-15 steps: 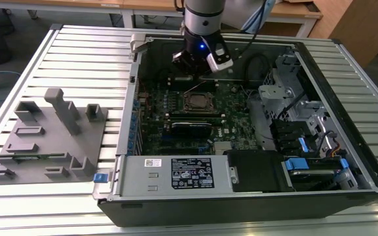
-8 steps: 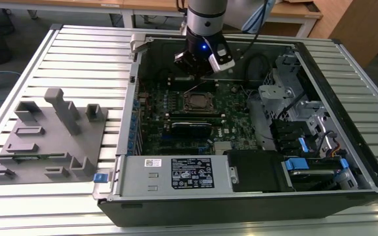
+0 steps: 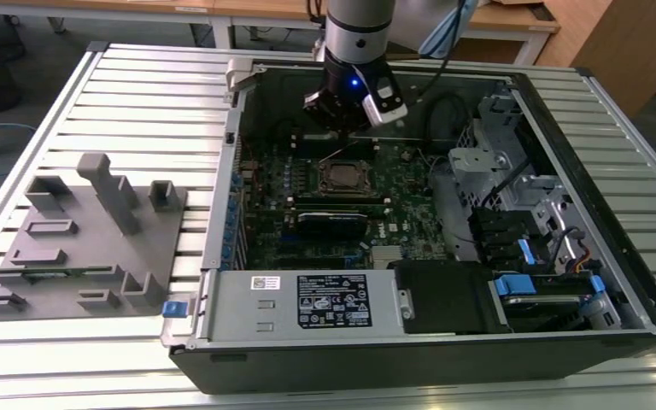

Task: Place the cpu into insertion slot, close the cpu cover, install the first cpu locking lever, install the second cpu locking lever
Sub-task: 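Install the first cpu locking lever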

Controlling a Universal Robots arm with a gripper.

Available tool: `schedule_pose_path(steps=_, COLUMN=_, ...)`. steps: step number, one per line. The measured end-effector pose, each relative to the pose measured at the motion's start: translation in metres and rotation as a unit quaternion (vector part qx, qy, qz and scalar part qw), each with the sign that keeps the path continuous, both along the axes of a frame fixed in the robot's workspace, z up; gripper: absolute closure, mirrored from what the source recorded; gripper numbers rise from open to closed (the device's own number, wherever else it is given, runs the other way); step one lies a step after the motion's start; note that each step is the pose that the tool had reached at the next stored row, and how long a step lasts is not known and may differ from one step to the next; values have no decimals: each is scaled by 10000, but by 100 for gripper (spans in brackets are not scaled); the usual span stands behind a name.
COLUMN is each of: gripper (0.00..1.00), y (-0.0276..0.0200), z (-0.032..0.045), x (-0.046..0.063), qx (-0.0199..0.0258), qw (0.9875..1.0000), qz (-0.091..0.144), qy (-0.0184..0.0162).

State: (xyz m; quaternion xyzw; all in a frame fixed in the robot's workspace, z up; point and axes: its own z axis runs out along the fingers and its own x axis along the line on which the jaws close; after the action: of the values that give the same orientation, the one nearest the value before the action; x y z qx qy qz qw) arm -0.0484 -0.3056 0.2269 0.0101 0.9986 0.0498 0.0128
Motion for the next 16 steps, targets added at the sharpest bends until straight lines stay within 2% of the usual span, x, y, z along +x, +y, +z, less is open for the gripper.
schedule_pose_path(steps=8, gripper=89, y=16, z=-10, x=0, qx=0, qw=10000, qz=0, qy=0)
schedule_pose_path(steps=16, gripper=89, y=0, z=-17, x=0, qx=0, qw=10000, qz=0, qy=0)
